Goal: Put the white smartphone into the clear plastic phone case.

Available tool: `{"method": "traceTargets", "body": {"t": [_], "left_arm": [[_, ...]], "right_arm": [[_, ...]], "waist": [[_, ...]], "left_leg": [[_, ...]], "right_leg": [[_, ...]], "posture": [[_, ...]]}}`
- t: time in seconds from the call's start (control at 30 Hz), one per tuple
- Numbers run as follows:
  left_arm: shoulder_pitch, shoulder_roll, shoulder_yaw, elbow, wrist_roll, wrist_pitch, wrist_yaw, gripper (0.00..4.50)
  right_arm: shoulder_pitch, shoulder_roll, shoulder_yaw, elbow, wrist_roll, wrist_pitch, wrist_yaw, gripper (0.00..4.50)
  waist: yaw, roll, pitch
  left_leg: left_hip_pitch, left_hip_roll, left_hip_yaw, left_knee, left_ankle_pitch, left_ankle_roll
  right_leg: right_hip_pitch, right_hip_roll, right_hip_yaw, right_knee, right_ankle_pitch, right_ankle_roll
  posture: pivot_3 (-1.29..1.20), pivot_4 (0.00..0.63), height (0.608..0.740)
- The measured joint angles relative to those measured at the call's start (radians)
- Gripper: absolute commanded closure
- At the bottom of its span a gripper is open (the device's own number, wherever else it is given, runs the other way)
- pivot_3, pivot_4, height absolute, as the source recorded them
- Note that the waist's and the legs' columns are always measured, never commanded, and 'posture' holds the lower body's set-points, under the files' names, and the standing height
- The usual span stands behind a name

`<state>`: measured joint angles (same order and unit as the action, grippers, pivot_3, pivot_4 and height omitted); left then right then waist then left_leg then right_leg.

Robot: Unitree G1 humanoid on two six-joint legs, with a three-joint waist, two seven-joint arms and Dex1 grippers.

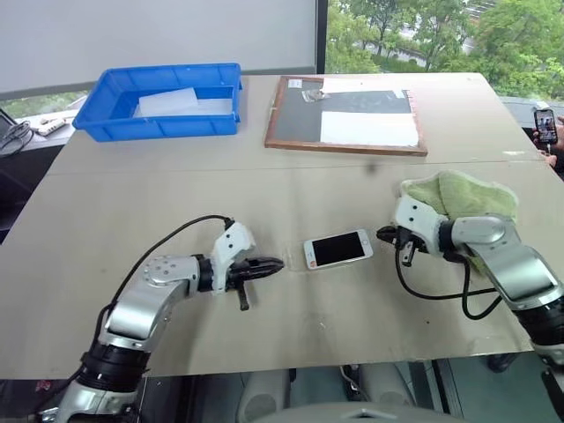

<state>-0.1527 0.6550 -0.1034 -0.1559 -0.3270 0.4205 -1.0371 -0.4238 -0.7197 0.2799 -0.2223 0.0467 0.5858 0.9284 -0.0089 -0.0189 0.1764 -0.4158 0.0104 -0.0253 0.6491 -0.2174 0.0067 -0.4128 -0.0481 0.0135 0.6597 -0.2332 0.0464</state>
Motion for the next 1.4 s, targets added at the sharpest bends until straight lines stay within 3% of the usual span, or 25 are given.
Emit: {"method": "traceTargets", "body": {"t": [0.27,0.83,1.0,1.2,1.4], "left_arm": [[-0.061,-0.05,-0.037,0.11,0.022,-0.102,-0.024,4.4],[-0.169,-0.124,-0.084,0.264,0.081,-0.212,-0.082,4.4],[-0.265,-0.226,-0.134,0.343,0.14,-0.223,-0.085,4.4],[-0.329,-0.318,-0.177,0.401,0.179,-0.231,-0.072,4.4],[-0.339,-0.341,-0.177,0.413,0.191,-0.226,-0.068,4.4]], "right_arm": [[-0.027,0.033,0.066,0.0,-0.03,-0.003,0.004,4.5],[-0.019,0.061,0.062,0.0,-0.08,0.016,-0.025,4.5],[0.061,-0.009,-0.043,-0.017,-0.049,0.024,-0.014,4.5],[0.105,-0.084,-0.101,-0.012,-0.041,0.003,0.003,4.5],[0.099,-0.041,-0.12,0.04,-0.043,-0.013,0.001,4.5]], "waist": [[0.002,0.0,0.0],[0.015,0.001,-0.002],[0.048,0.002,-0.002],[0.042,0.002,-0.002],[0.021,0.002,-0.002]], "left_leg": [[0.001,0.0,0.0,0.001,0.0,0.0],[0.002,0.0,-0.001,0.003,0.0,0.0],[0.0,-0.004,-0.003,0.005,0.0,0.001],[0.0,-0.003,-0.003,0.004,0.0,0.001],[0.001,-0.003,-0.003,0.003,0.0,0.001]], "right_leg": [[0.001,0.0,-0.001,0.0,0.0,0.0],[0.004,0.0,-0.001,0.001,-0.001,0.001],[0.006,-0.001,-0.002,0.0,-0.002,0.002],[0.005,-0.001,-0.002,-0.001,0.002,0.004],[0.005,0.0,-0.001,-0.001,0.002,0.005]], "posture": [[0.0,0.15,0.74],[0.0,0.15,0.74],[0.0,0.15,0.74],[0.0,0.15,0.74],[0.0,0.15,0.74]]}}
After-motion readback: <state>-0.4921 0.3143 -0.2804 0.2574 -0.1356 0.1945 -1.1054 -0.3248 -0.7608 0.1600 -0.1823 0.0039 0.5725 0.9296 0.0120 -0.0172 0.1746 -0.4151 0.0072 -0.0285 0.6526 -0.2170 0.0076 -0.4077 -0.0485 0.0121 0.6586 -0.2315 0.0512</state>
